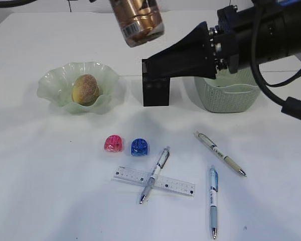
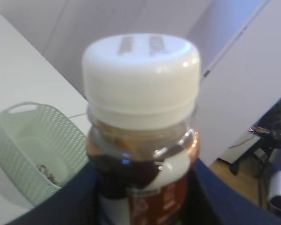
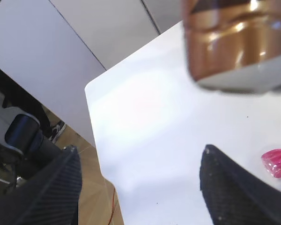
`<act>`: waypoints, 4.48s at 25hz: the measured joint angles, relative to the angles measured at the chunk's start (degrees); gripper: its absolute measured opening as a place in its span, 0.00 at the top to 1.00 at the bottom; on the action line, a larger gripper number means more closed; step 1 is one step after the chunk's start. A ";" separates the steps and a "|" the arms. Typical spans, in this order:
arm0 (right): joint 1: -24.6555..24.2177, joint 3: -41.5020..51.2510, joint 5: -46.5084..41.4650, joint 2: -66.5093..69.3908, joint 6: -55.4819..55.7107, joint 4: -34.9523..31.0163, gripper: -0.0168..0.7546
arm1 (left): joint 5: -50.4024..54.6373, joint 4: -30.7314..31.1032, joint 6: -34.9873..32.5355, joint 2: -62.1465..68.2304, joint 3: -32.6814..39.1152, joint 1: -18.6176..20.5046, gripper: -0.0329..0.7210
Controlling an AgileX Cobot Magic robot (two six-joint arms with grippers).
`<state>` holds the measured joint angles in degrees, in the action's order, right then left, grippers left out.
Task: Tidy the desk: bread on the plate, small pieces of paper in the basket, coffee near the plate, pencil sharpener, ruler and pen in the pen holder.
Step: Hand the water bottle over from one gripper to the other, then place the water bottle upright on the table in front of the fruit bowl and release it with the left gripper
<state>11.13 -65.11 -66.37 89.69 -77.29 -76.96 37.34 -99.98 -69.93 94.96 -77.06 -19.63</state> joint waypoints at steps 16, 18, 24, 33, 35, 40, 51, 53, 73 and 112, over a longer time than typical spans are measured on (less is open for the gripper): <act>-0.01 0.00 6.40 0.62 0.34 5.34 0.21 | 1.86 -0.11 -0.14 0.00 0.00 4.83 0.55; -0.01 0.00 8.33 0.62 0.34 5.49 0.21 | 1.52 0.32 -0.14 0.00 -0.08 5.21 0.55; -0.01 0.00 11.18 0.62 0.37 5.75 0.21 | -0.21 4.97 -0.14 0.00 -0.08 5.21 0.55; -0.01 0.00 14.52 0.62 0.47 7.05 0.21 | 4.53 13.62 1.45 0.00 -0.08 5.21 0.55; -0.01 0.00 14.91 0.62 0.47 7.05 0.21 | 6.03 17.40 3.12 0.00 -0.08 5.21 0.55; -0.01 0.00 15.36 0.62 0.47 7.05 0.21 | 7.18 28.82 9.07 0.00 -0.08 5.21 0.55; -0.16 0.00 19.49 0.62 1.58 8.52 0.21 | 6.03 51.80 25.73 0.00 -0.08 5.92 0.55; -0.16 0.00 20.52 0.62 2.29 9.31 0.21 | 6.03 54.31 28.82 0.00 -0.08 6.95 0.55; -0.16 0.00 29.87 0.62 4.49 11.89 0.21 | 7.02 60.64 34.99 0.00 -0.08 16.87 0.55; -0.16 0.10 47.77 4.55 5.24 10.96 0.22 | -19.12 57.63 32.44 -10.07 20.98 17.20 0.55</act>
<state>10.97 -65.01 -18.60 94.24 -72.05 -66.00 18.22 -42.35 -37.49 84.90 -56.09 -2.43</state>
